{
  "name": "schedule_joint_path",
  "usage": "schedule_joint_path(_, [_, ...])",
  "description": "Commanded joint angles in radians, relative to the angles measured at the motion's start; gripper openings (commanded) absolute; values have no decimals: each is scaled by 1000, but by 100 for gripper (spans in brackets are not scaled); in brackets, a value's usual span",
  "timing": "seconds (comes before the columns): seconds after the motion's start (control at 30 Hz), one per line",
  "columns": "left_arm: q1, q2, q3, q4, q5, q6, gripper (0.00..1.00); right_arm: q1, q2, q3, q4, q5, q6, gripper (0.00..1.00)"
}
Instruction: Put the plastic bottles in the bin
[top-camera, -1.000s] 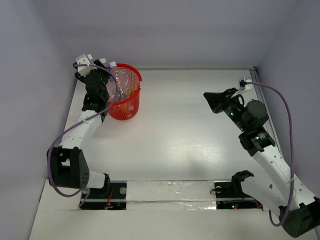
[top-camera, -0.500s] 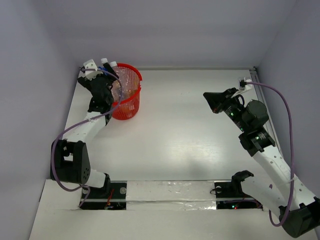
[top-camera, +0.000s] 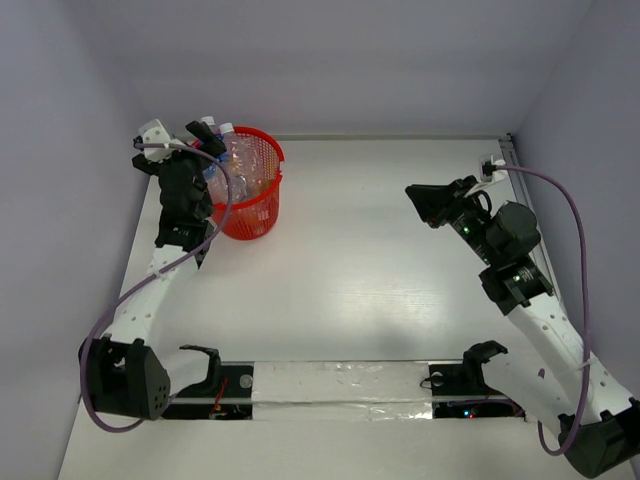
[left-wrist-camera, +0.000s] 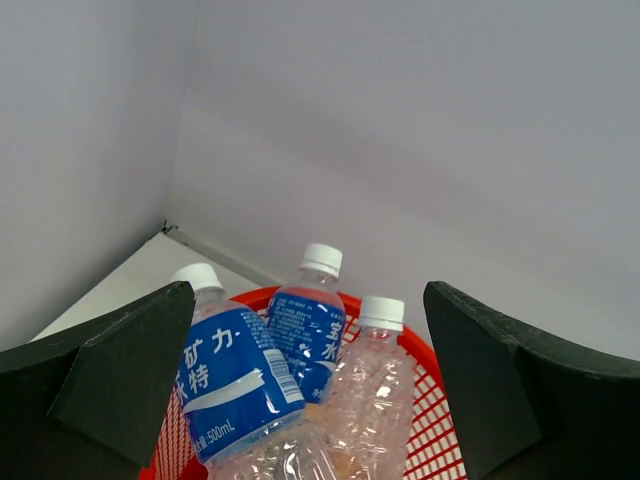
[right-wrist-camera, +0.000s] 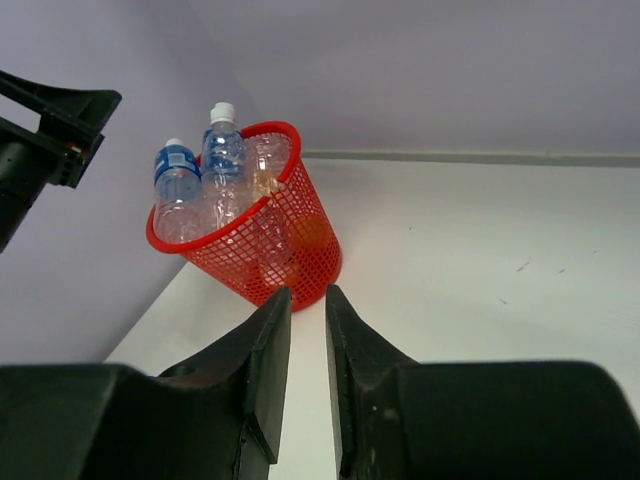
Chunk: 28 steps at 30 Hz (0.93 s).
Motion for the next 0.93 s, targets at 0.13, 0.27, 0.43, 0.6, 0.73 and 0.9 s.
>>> schedule_joint_path(0.13, [-3,-98,-6,-44,49,-65,99,-6,-43,26,30,-15,13,28])
schedule_joint_path(0.27, [-3,-146,18,-155,86,-129,99,-6,-52,38,19,-22,19,31])
schedule_joint_path(0.43, [-3,-238,120,-330,307,-224,99,-6,-95,84,-35,-41,19,66])
schedule_joint_path(0.6, [-3,-375,129,-453,477,-240,99,-6,-226,132,-131,36,-6,100])
schedule_joint_path(0.73, [-3,-517,37,-475,537,-237,99,-6,-317,147,-211,152,-26,100])
schedule_joint_path(0.9, [-3,-670,-92,-506,597,-248,99,-6,-369,120,-230,253,-32,100])
